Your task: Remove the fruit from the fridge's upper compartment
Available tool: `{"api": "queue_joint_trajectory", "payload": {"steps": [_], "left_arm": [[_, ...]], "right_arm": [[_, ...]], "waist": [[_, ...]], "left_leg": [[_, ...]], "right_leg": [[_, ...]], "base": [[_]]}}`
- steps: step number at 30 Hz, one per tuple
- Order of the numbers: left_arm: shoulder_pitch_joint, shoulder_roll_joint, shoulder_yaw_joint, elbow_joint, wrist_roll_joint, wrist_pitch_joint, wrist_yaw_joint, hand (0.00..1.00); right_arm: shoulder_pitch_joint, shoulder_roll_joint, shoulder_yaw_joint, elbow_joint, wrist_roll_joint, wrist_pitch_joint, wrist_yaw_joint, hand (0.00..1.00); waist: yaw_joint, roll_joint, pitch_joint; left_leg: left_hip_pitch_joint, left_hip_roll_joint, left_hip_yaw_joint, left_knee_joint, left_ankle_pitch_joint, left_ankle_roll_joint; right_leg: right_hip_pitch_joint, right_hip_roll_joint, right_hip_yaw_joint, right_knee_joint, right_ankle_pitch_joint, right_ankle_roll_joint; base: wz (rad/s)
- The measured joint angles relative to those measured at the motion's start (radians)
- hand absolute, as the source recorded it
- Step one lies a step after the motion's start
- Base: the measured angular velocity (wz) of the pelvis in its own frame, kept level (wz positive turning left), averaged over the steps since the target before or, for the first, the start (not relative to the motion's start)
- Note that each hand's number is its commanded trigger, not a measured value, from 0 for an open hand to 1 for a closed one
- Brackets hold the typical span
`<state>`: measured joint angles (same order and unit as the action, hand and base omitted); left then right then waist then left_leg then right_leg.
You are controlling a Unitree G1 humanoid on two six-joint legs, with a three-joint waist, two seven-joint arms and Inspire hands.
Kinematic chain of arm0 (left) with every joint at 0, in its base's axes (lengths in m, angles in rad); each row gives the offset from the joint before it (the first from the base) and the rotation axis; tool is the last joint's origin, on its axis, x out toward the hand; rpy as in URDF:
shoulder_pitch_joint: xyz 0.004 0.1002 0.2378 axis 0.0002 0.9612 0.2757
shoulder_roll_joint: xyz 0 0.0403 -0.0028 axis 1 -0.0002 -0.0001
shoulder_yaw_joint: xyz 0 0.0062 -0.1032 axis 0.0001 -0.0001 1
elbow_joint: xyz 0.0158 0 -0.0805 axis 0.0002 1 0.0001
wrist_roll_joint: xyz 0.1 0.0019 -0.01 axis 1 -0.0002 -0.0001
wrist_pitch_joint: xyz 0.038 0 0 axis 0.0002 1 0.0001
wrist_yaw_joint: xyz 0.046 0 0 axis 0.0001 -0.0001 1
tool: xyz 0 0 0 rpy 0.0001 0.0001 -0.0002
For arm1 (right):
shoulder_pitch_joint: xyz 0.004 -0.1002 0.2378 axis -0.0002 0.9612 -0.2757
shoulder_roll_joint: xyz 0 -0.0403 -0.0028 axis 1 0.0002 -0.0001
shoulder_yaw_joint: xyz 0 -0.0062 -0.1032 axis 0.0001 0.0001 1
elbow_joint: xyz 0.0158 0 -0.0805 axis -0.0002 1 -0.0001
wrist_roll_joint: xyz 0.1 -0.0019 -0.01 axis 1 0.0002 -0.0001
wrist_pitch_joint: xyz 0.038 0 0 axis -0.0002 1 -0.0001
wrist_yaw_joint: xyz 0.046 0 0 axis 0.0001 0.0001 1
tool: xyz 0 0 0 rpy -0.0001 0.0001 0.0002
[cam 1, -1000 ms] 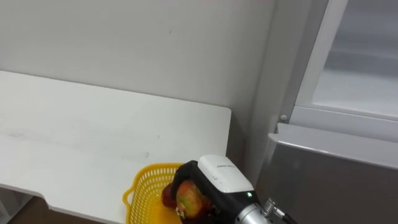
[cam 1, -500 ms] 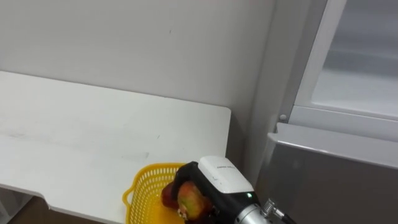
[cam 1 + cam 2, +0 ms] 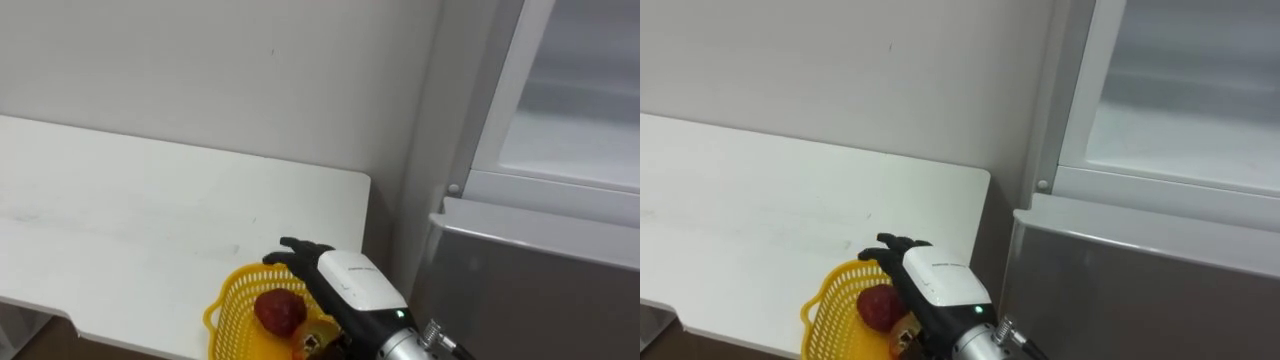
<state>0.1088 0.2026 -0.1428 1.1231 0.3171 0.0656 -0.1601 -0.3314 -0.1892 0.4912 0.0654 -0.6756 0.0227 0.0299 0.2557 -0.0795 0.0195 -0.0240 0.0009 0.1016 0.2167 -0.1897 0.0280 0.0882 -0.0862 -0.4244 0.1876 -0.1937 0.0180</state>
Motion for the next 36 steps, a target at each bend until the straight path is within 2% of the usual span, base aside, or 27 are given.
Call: {"api": "queue_joint_trajectory", "payload": {"steps": [16,23,27,31,34,36], "left_arm": [[0.0,-0.008,0.002,0.001,0.0,0.0,0.015,0.0],[0.001,-0.014,0.005,-0.003,0.009,-0.001,0.027,0.0],[0.001,-0.012,0.002,-0.001,0.008,-0.001,0.035,0.0],[0.002,-0.012,0.002,0.001,0.008,-0.001,0.042,0.0],[0.003,-0.014,0.002,0.009,0.008,-0.001,0.049,0.0],[0.0,-0.016,0.002,0.013,-0.001,-0.002,0.051,0.0]], "right_arm": [[0.0,0.0,-0.003,-0.012,0.012,-0.001,0.0,0.0],[-0.005,-0.002,-0.024,-0.116,0.083,-0.011,-0.002,0.0],[-0.01,-0.001,-0.045,-0.229,0.163,-0.012,-0.022,0.0],[-0.017,0.0,-0.06,-0.277,0.221,-0.022,-0.04,0.0],[-0.02,0.004,-0.092,-0.336,0.251,-0.031,-0.06,0.0],[-0.02,0.002,-0.107,-0.369,0.26,-0.051,-0.087,0.0]], "waist": [[-0.002,0.007,-0.0019],[-0.003,0.012,-0.003],[-0.004,0.015,-0.0079],[-0.018,0.023,-0.0117],[-0.033,0.032,-0.0116],[-0.043,0.041,-0.0098]], "left_leg": [[-0.001,0.0,0.0,0.004,0.0,0.0],[-0.001,0.001,0.007,0.002,0.0,0.0],[0.004,0.001,0.009,-0.002,0.0,0.0],[0.016,0.001,0.006,-0.005,0.0,0.0],[0.018,0.0,0.002,-0.001,0.0,0.0],[0.019,0.001,0.006,0.0,0.0,0.0]], "right_leg": [[0.001,0.0,0.0,0.0,0.0,0.0],[-0.004,0.007,0.018,-0.001,0.0,0.0],[0.0,0.008,0.027,0.0,0.0,0.0],[0.012,0.008,0.03,0.0,0.0,0.0],[0.017,0.009,0.041,-0.001,0.0,0.0],[0.017,0.009,0.042,0.0,0.0,0.0]], "base": [[0.0],[-0.03],[-0.01],[0.03],[0.03],[-0.04]]}}
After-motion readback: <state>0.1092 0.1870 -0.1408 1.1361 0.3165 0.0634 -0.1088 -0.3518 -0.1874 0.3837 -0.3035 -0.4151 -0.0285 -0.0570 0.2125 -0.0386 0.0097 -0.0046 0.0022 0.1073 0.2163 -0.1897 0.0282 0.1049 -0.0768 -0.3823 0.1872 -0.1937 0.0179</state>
